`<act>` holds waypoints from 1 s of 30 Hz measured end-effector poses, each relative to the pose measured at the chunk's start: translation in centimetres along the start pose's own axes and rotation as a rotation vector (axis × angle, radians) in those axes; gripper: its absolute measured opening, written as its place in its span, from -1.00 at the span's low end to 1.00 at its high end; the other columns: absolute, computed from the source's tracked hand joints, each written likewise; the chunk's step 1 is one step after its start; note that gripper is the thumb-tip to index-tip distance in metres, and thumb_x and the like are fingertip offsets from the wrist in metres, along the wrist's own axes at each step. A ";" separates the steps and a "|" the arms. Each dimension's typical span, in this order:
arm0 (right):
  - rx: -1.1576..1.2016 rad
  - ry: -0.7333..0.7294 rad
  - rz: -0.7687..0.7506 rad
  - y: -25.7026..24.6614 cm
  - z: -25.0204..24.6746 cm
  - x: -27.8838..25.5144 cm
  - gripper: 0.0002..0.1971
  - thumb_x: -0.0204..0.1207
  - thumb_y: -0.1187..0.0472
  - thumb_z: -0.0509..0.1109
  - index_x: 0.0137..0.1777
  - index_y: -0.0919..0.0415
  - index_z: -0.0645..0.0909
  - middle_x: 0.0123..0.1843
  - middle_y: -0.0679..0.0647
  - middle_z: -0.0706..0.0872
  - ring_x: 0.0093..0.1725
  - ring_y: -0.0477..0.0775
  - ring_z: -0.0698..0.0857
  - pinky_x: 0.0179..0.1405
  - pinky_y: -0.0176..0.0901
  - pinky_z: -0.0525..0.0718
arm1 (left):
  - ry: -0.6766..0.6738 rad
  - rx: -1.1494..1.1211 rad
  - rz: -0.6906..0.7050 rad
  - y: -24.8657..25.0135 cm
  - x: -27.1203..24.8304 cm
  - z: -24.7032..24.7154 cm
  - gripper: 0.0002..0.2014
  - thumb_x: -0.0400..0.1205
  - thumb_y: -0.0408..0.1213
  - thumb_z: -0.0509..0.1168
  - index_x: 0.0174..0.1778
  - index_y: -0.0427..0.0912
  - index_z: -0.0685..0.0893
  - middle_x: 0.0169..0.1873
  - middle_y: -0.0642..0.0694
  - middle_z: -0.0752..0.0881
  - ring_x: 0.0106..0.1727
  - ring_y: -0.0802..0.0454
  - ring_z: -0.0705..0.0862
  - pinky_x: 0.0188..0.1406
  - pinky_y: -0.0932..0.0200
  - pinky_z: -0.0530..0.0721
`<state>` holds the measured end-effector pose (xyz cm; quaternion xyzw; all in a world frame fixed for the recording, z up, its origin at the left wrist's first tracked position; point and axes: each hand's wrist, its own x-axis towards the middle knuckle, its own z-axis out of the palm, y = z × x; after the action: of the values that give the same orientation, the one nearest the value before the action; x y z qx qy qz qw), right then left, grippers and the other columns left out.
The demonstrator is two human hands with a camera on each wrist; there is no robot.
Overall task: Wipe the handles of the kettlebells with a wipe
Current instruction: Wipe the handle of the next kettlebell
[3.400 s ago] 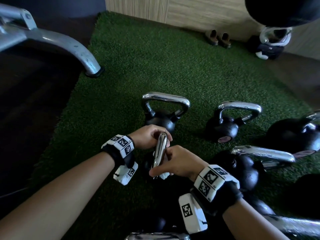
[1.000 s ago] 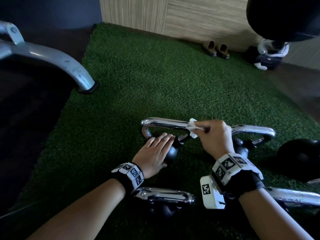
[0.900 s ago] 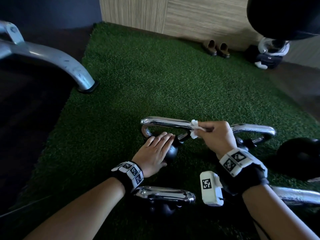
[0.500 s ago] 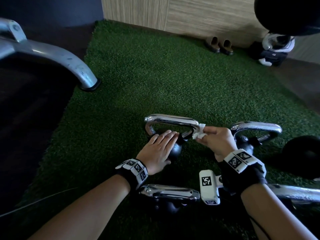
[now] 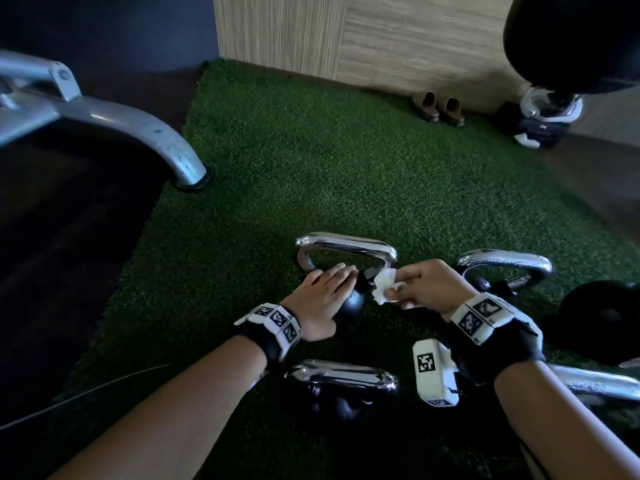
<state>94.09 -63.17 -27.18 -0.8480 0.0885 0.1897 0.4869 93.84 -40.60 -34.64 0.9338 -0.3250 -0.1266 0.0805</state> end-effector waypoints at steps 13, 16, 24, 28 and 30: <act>-0.108 0.219 -0.516 -7.5 2.7 -4.8 -0.71 0.28 0.39 0.70 -0.11 0.02 0.81 -0.22 -0.08 0.88 -0.26 -0.10 0.81 -0.18 -0.10 0.84 | 0.311 -1.587 -0.141 1.3 -4.5 -10.2 -0.52 0.85 -0.07 0.14 0.34 -0.43 0.73 0.17 -0.35 0.83 0.16 -0.11 0.84 0.14 0.01 0.85; -0.236 0.406 -0.535 -8.3 3.5 -4.9 -0.63 0.26 0.13 0.76 -0.02 -0.02 0.67 -0.21 -0.12 0.80 -0.24 -0.16 0.74 -0.29 -0.41 0.66 | 0.310 -1.642 -0.140 1.4 -4.6 -9.8 -0.60 0.83 -0.17 0.21 0.38 -0.42 0.71 0.26 -0.38 0.80 0.26 -0.21 0.82 0.18 0.04 0.84; -0.327 0.387 -0.240 -5.5 1.3 -2.4 -0.35 0.25 0.03 0.76 0.29 -0.04 0.52 -0.05 -0.03 0.67 -0.12 -0.05 0.64 -0.27 -0.18 0.49 | 0.811 -1.098 -0.122 -1.0 -3.9 -8.9 -0.74 0.75 -0.20 0.40 0.30 -0.19 0.82 0.01 0.01 0.89 0.03 0.25 0.79 0.22 0.21 0.75; -0.323 0.356 0.097 -1.5 -0.3 1.6 -0.62 0.25 0.14 0.77 0.06 0.02 0.77 -0.16 0.04 0.78 -0.15 0.05 0.72 -0.23 -0.20 0.63 | 0.947 -0.517 -0.059 -1.2 -2.2 -8.6 -0.70 0.76 -0.20 0.38 0.36 -0.24 0.79 0.22 -0.03 0.84 0.17 0.29 0.79 0.22 0.54 0.63; -0.229 0.173 0.121 0.1 0.6 3.5 -0.67 0.24 0.20 0.78 0.00 0.11 0.83 -0.37 0.06 0.74 -0.40 0.03 0.66 -0.42 -0.21 0.57 | 0.853 -0.420 -0.022 -0.7 -0.9 -8.1 -0.74 0.77 -0.22 0.35 0.32 -0.18 0.82 0.18 0.00 0.87 0.08 0.25 0.82 0.12 0.58 0.61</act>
<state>97.12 -62.61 -28.93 -0.9042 0.1591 0.1537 0.3653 95.90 -38.94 -26.89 0.8693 -0.2202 0.2043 0.3925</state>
